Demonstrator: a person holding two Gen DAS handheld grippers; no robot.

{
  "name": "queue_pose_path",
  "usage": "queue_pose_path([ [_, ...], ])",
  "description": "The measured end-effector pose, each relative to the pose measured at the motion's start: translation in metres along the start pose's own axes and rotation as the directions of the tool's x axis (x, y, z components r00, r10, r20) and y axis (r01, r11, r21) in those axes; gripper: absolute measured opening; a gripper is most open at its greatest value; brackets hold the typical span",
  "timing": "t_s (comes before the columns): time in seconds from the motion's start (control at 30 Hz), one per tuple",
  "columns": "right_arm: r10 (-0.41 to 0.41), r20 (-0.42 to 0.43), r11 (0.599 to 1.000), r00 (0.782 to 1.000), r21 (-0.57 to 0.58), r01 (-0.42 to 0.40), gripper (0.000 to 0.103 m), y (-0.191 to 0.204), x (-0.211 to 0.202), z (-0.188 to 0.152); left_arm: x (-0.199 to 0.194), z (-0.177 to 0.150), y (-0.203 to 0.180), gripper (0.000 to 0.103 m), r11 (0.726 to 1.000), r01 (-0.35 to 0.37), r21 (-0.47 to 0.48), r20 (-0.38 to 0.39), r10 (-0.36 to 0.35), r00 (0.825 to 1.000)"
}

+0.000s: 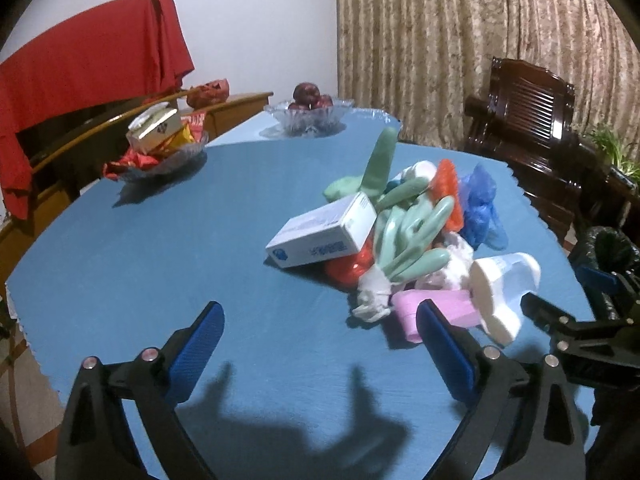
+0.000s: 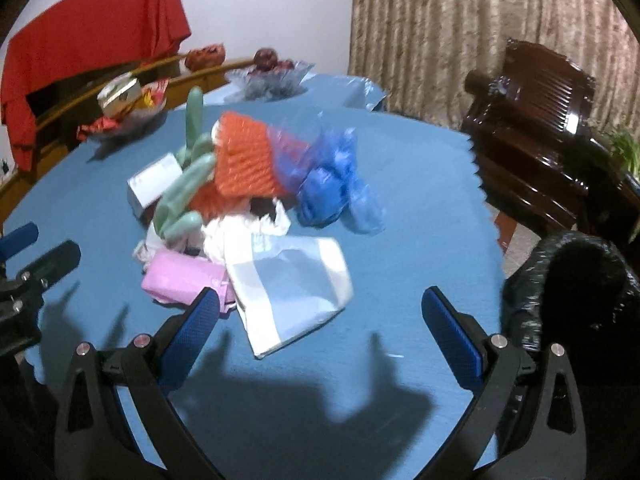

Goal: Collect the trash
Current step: 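Move both tools toward the trash pile and close the right tool on the paper bag, then grasp the pink mask with the left tool while the right tool holds the paper bag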

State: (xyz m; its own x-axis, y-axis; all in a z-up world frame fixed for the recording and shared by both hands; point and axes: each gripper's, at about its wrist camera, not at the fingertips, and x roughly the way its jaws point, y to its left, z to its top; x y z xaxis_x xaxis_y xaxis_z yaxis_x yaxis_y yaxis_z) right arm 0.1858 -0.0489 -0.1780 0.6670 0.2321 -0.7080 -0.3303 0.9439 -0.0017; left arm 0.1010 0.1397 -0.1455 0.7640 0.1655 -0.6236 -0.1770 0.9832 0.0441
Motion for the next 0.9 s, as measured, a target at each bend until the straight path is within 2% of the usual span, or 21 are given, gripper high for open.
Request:
queue_pose_path([
  [0.4, -0.002, -0.091, 0.999, 0.996, -0.055, -0.003, 0.098, 0.007, 0.039, 0.0, 0.016, 0.0, 0.0, 0.094, 1.0, 0.005, 0.01, -0.018, -0.004, 1.0],
  [0.43, 0.002, -0.095, 0.998, 0.995, -0.054, -0.008, 0.096, 0.006, 0.04, -0.001, 0.017, 0.001, 0.0, 0.094, 1.0, 0.004, 0.011, -0.016, -0.004, 1.0],
  [0.53, 0.078, -0.13, 0.996, 0.988, -0.033, -0.083, 0.072, 0.002, 0.044, -0.003, 0.017, 0.001, -0.003, 0.094, 1.0, 0.004, 0.012, -0.015, -0.004, 1.0],
  [0.7, 0.078, -0.118, 0.997, 0.99, -0.016, -0.081, 0.071, -0.004, 0.037, -0.003, 0.019, 0.0, -0.012, 0.094, 1.0, 0.027, 0.013, -0.028, -0.027, 0.999],
  [0.77, 0.07, -0.098, 0.997, 0.993, -0.006, -0.071, 0.07, -0.009, 0.028, -0.002, 0.019, -0.001, -0.019, 0.092, 0.998, 0.058, 0.011, -0.026, -0.057, 0.998],
  [0.83, 0.052, -0.082, 0.999, 0.995, -0.003, -0.053, 0.07, -0.015, 0.021, -0.002, 0.02, -0.002, -0.026, 0.083, 0.996, 0.086, 0.017, -0.03, -0.085, 0.996],
  [0.9, 0.029, -0.072, 1.0, 0.997, -0.003, -0.029, 0.07, -0.022, 0.016, -0.002, 0.024, -0.004, -0.037, 0.079, 0.993, 0.119, 0.026, -0.048, -0.118, 0.992],
])
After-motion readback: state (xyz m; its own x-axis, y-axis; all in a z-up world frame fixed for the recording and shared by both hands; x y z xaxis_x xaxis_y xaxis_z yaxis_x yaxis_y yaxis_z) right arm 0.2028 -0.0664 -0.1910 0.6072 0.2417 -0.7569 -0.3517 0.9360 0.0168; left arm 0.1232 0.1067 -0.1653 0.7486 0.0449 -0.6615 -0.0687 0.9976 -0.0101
